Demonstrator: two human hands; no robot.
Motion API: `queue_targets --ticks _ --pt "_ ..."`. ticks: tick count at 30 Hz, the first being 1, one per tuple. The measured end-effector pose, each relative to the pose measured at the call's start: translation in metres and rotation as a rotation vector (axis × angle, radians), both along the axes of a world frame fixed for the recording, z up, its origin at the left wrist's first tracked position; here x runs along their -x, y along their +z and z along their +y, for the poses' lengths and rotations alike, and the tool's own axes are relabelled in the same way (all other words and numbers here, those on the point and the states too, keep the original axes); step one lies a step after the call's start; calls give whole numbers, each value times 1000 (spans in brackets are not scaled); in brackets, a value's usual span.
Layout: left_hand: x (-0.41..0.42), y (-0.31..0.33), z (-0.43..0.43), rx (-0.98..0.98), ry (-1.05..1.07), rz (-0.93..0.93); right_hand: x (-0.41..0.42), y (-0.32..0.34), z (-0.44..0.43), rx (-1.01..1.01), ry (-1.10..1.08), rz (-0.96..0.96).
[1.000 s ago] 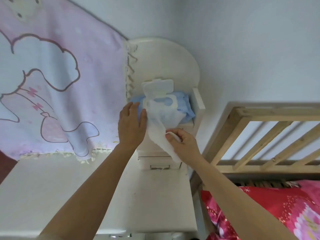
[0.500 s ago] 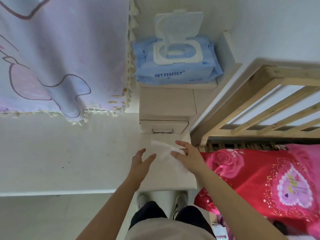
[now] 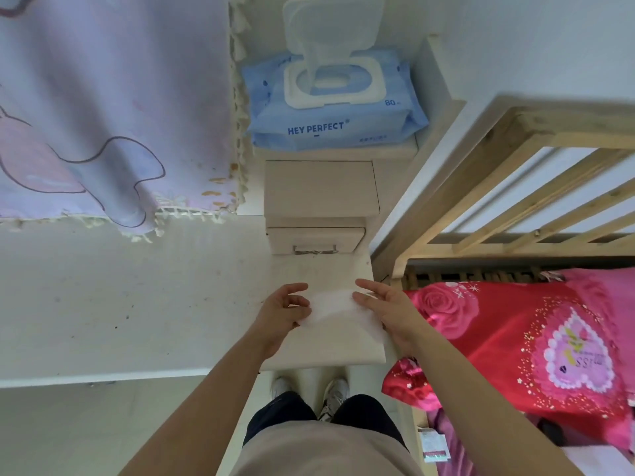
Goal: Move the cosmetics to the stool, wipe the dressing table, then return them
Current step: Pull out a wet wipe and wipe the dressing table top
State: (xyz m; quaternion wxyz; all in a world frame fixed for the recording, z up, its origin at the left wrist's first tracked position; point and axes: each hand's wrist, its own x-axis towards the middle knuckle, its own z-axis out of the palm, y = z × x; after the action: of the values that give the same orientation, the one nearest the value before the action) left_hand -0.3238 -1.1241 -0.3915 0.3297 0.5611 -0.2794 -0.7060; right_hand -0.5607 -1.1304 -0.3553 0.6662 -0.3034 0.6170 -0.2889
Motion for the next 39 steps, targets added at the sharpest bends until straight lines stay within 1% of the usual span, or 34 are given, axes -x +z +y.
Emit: queue_targets --ticks 3,7,12,15,17,20,22,25,28,30,31,32,33,34,35,36,37,39 --pt "6 8 -1 27 113 -66 6 -3 -2 -50 58 -41" --pt "9 26 1 84 175 -198 9 -2 -8 -135 165 -1" --pt "3 41 5 94 132 -312 6 -7 -12 -340 248 -159" --pt "0 45 7 124 120 -365 5 -16 -13 -380 226 -274" --pt "-2 45 7 125 130 -398 2 -20 -14 -291 164 -232" --pt "-4 41 11 109 135 -455 -8 -19 -14 -30 -9 -19" --pt "-7 36 11 103 117 -510 -16 -15 -15 142 -145 60" --pt "-15 23 9 116 61 -561 -32 -6 -14 484 -274 208" --pt "-24 6 11 151 -23 -669 -52 -4 -4 794 -319 437" --pt "-34 -10 18 171 -87 -743 -68 -19 9 966 -247 645" --pt "-39 -17 22 176 -118 -778 -74 -31 18 1026 -137 751" --pt "-44 -25 27 172 -155 -814 -80 -47 29 1052 32 836" --pt "-50 -32 31 168 -198 -852 -84 -64 39 1025 251 899" --pt "-56 -42 35 160 -256 -890 -87 -82 51 936 496 932" --pt "-61 -49 38 159 -309 -928 -88 -97 62 813 700 910" --pt "-65 -51 40 176 -350 -973 -85 -104 71 716 802 860" --pt "-68 -54 41 212 -395 -1022 -84 -109 78 675 792 829" --pt "-74 -61 41 328 -446 -1121 -84 -117 82 728 582 858"
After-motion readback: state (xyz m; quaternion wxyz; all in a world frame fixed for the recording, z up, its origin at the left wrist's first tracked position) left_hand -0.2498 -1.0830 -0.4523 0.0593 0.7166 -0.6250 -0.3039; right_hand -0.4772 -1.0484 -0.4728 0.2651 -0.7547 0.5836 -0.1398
